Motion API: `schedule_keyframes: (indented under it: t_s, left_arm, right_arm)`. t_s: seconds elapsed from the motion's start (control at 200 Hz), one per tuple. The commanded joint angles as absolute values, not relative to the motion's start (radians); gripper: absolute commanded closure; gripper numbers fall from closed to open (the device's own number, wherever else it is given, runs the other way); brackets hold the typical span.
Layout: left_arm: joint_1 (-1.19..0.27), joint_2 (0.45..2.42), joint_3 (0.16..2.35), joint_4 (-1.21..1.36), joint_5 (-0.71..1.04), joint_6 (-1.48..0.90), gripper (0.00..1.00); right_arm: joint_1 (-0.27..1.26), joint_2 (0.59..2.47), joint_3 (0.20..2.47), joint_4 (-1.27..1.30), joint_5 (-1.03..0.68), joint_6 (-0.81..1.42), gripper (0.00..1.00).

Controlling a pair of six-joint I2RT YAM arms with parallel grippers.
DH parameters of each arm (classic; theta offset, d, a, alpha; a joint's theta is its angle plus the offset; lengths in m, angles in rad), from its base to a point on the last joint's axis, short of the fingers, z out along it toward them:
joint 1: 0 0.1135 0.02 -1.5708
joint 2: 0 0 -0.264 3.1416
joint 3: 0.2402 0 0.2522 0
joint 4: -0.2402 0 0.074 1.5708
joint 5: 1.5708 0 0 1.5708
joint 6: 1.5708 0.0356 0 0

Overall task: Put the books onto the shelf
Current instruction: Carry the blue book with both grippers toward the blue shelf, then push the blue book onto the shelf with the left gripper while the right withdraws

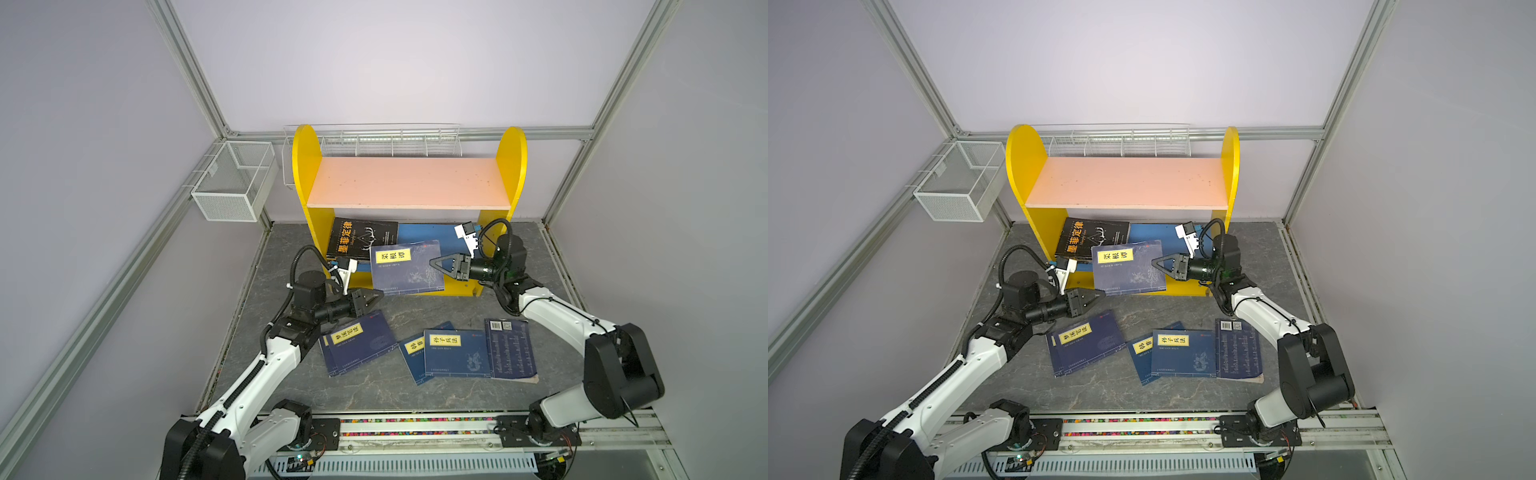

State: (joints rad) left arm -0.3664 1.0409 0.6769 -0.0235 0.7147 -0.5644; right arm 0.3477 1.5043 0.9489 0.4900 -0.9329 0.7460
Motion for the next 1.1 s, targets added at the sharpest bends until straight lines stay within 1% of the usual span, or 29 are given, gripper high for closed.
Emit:
schedule_keyframes:
  t_s: [0.0, 0.085, 0.19, 0.24, 0.28, 0.3, 0.33, 0.365, 0.39, 0.435, 0.505, 0.635, 0.76, 0.95, 1.095]
  left_arm:
    - [-0.382, 1.054, 0.723, 0.024, 0.673, -0.558, 0.92]
    - [-0.388, 1.06, 0.728, 0.04, 0.634, -0.57, 1.0]
    - [-0.408, 1.081, 0.746, 0.059, 0.587, -0.579, 1.0]
    - [-0.421, 1.095, 0.754, 0.082, 0.566, -0.588, 1.0]
    - [-0.431, 1.109, 0.764, 0.098, 0.551, -0.594, 1.0]
    - [-0.435, 1.118, 0.771, 0.106, 0.544, -0.596, 1.0]
    - [-0.441, 1.13, 0.779, 0.116, 0.528, -0.599, 1.0]
    - [-0.445, 1.143, 0.792, 0.124, 0.506, -0.603, 1.0]
    - [-0.446, 1.15, 0.797, 0.138, 0.492, -0.61, 1.0]
    - [-0.446, 1.166, 0.806, 0.174, 0.474, -0.63, 1.0]
    - [-0.448, 1.194, 0.824, 0.219, 0.448, -0.66, 1.0]
    - [-0.468, 1.276, 0.897, 0.217, 0.42, -0.654, 1.0]
    - [-0.504, 1.368, 0.965, 0.213, 0.411, -0.644, 1.0]
    - [-0.583, 1.497, 1.049, 0.263, 0.424, -0.654, 1.0]
    - [-0.617, 1.592, 1.116, 0.272, 0.436, -0.699, 1.0]
  right_arm:
    - [0.362, 1.483, 0.943, 0.417, -0.93, 0.687, 0.91]
    - [0.361, 1.467, 0.949, 0.35, -0.907, 0.64, 0.91]
    - [0.361, 1.448, 0.96, 0.276, -0.873, 0.595, 0.89]
    - [0.36, 1.439, 0.972, 0.233, -0.852, 0.572, 0.86]
    - [0.36, 1.429, 0.98, 0.194, -0.82, 0.552, 0.78]
    - [0.361, 1.423, 0.984, 0.167, -0.795, 0.541, 0.71]
    - [0.359, 1.414, 0.992, 0.122, -0.755, 0.523, 0.56]
    - [0.357, 1.4, 0.995, 0.084, -0.709, 0.505, 0.44]
    - [0.356, 1.386, 0.996, 0.057, -0.674, 0.491, 0.4]
    - [0.355, 1.357, 0.994, 0.01, -0.601, 0.465, 0.35]
    - [0.353, 1.301, 0.98, -0.041, -0.478, 0.442, 0.33]
    - [0.35, 1.192, 0.965, -0.153, -0.27, 0.393, 0.33]
    - [0.347, 1.056, 0.911, -0.191, -0.079, 0.402, 0.34]
    - [0.342, 0.913, 0.886, -0.275, 0.07, 0.362, 0.33]
    - [0.332, 0.876, 0.886, -0.331, 0.103, 0.342, 0.33]
